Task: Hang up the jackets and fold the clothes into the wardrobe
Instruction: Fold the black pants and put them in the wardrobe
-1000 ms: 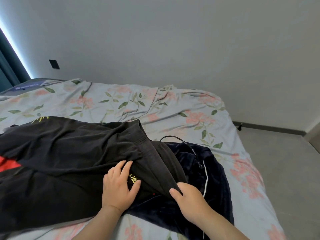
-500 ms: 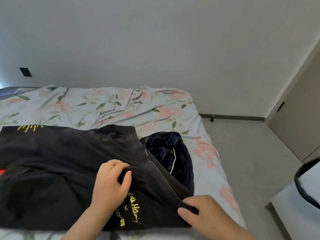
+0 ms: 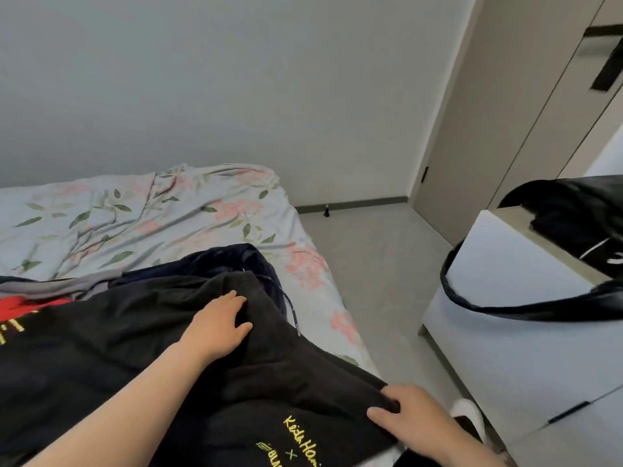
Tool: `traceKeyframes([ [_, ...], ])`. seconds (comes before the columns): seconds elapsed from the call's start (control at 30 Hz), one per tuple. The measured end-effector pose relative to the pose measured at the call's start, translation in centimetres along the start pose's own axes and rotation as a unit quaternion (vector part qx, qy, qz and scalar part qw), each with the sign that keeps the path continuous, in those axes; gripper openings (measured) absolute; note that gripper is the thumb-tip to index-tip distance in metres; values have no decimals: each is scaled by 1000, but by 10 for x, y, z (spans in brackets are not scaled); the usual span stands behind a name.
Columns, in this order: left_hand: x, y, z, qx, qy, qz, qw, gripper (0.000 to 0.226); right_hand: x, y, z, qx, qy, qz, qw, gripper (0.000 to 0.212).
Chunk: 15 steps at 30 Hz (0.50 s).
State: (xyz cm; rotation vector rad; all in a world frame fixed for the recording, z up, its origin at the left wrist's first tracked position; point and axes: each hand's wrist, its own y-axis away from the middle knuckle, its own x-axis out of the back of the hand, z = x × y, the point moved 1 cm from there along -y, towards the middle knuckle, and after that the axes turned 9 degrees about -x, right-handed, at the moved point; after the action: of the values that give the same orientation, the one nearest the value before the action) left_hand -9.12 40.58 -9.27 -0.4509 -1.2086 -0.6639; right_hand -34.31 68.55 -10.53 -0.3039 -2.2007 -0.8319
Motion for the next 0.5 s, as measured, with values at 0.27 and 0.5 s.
traceKeyframes([
  [0.27,11,-51,21,-59,-79,2,995,59,-4,-1,-3,-5,-25,50,998,15],
  [0.5,17,-88,-2,28,-144,-77,986,54,-6,-15,-3,-70,-26,26,997,53],
])
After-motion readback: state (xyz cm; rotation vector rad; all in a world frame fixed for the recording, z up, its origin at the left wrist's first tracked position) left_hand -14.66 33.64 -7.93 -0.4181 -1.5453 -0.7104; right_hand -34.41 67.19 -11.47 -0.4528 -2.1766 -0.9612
